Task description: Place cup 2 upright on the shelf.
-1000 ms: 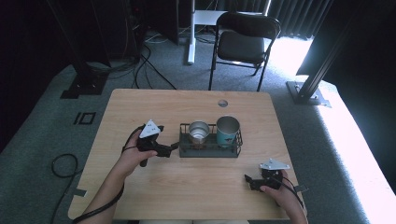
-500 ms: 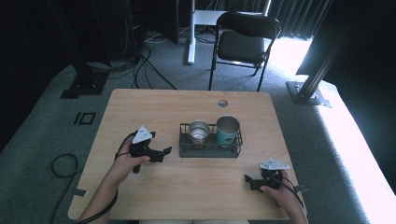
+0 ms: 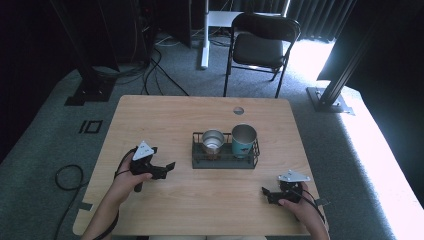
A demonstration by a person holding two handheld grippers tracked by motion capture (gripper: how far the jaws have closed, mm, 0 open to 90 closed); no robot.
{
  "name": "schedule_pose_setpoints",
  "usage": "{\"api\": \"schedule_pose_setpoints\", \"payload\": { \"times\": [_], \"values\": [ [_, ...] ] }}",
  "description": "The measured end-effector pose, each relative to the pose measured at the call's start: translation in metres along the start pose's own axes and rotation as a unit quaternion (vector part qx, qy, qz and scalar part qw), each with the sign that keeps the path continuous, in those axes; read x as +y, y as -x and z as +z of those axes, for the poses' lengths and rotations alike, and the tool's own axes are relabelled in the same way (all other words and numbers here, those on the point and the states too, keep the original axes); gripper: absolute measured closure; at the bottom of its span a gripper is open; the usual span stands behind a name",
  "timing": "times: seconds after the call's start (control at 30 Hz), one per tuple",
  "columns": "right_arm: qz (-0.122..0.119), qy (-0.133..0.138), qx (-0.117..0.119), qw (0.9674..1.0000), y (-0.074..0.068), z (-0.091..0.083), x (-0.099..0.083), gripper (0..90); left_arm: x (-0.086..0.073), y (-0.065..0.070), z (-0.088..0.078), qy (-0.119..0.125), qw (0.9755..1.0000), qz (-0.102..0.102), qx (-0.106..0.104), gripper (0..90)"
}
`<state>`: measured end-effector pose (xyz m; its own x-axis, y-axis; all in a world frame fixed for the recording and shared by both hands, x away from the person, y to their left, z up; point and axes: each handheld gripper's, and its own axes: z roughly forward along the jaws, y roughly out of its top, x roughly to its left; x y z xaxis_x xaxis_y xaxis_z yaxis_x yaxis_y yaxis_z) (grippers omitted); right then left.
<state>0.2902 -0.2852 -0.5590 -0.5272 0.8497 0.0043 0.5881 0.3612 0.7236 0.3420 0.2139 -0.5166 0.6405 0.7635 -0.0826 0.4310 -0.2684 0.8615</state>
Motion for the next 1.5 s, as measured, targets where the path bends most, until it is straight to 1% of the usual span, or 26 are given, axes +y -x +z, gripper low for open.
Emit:
{"api": "schedule_pose_setpoints", "payload": {
  "times": [0.13,0.17,0.2,0.27,0.33,0.43,0.47,0.57,0.63,0.73,0.83,0.87,0.93,1.0,1.07,1.13,1.17,1.23,1.33,1.4,1.43,1.5],
  "values": [
    [0.0,0.0,0.0,1.0,0.0,0.0,0.0,11.3,-0.008,-0.001,-0.004,-0.007,0.9999,-0.001,0.01,2.5],
    [0.0,0.0,0.0,1.0,0.0,0.0,0.0,11.3,-0.011,-0.001,-0.005,-0.007,0.9999,-0.007,0.009,2.5],
    [0.0,0.0,0.0,1.0,0.0,0.0,0.0,11.3,-0.011,-0.001,-0.005,-0.007,0.9999,-0.007,0.009,2.5],
    [0.0,0.0,0.0,1.0,0.0,0.0,0.0,11.3,-0.017,-0.002,-0.009,-0.01,0.9998,-0.007,0.017,2.5],
    [0.0,0.0,0.0,1.0,0.0,0.0,0.0,11.3,-0.017,-0.002,-0.009,-0.01,0.9998,-0.007,0.017,2.5],
    [0.0,0.0,0.0,1.0,0.0,0.0,0.0,11.4,-0.028,-0.004,-0.015,-0.014,0.9994,-0.018,0.028,2.5],
    [0.0,0.0,0.0,1.0,0.0,0.0,0.0,11.3,-0.028,-0.004,-0.015,-0.014,0.9994,-0.018,0.028,2.5],
    [0.0,0.0,0.0,1.0,0.0,0.0,0.0,11.3,-0.034,-0.006,-0.018,-0.015,0.9989,-0.025,0.036,2.5],
    [0.0,0.0,0.0,1.0,0.0,0.0,0.0,11.3,-0.037,-0.008,-0.02,-0.017,0.9984,-0.033,0.043,2.5],
    [0.0,0.0,0.0,1.0,0.0,0.0,0.0,11.3,-0.043,-0.009,-0.022,-0.023,0.9976,-0.036,0.054,2.5],
    [0.0,0.0,0.0,1.0,0.0,0.0,0.0,11.3,-0.048,-0.009,-0.024,-0.029,0.9971,-0.038,0.06,2.5],
    [0.0,0.0,0.0,1.0,0.0,0.0,0.0,11.3,-0.05,-0.01,-0.025,-0.032,0.9969,-0.035,0.063,2.5],
    [0.0,0.0,0.0,1.0,0.0,0.0,0.0,11.3,-0.052,-0.01,-0.026,-0.033,0.9964,-0.04,0.067,2.5],
    [0.0,0.0,0.0,1.0,0.0,0.0,0.0,11.3,-0.054,-0.011,-0.028,-0.036,0.996,-0.037,0.073,2.5],
    [0.0,0.0,0.0,1.0,0.0,0.0,0.0,11.3,-0.056,-0.012,-0.029,-0.039,0.9952,-0.04,0.081,2.5],
    [0.0,0.0,0.0,1.0,0.0,0.0,0.0,11.3,-0.057,-0.013,-0.031,-0.045,0.9943,-0.038,0.089,2.5],
    [0.0,0.0,0.0,1.0,0.0,0.0,0.0,11.4,-0.059,-0.014,-0.034,-0.048,0.993,-0.042,0.099,2.5],
    [0.0,0.0,0.0,1.0,0.0,0.0,0.0,11.3,-0.06,-0.015,-0.035,-0.048,0.9929,-0.043,0.101,2.5],
    [0.0,0.0,0.0,1.0,0.0,0.0,0.0,11.3,-0.062,-0.017,-0.039,-0.048,0.9922,-0.05,0.104,2.5],
    [0.0,0.0,0.0,1.0,0.0,0.0,0.0,11.3,-0.064,-0.02,-0.042,-0.05,0.9912,-0.052,0.111,2.5],
    [0.0,0.0,0.0,1.0,0.0,0.0,0.0,11.3,-0.064,-0.02,-0.042,-0.05,0.9912,-0.052,0.111,2.5],
    [0.0,0.0,0.0,1.0,0.0,0.0,0.0,11.3,-0.065,-0.021,-0.044,-0.053,0.9904,-0.057,0.115,2.5]
  ]
}}
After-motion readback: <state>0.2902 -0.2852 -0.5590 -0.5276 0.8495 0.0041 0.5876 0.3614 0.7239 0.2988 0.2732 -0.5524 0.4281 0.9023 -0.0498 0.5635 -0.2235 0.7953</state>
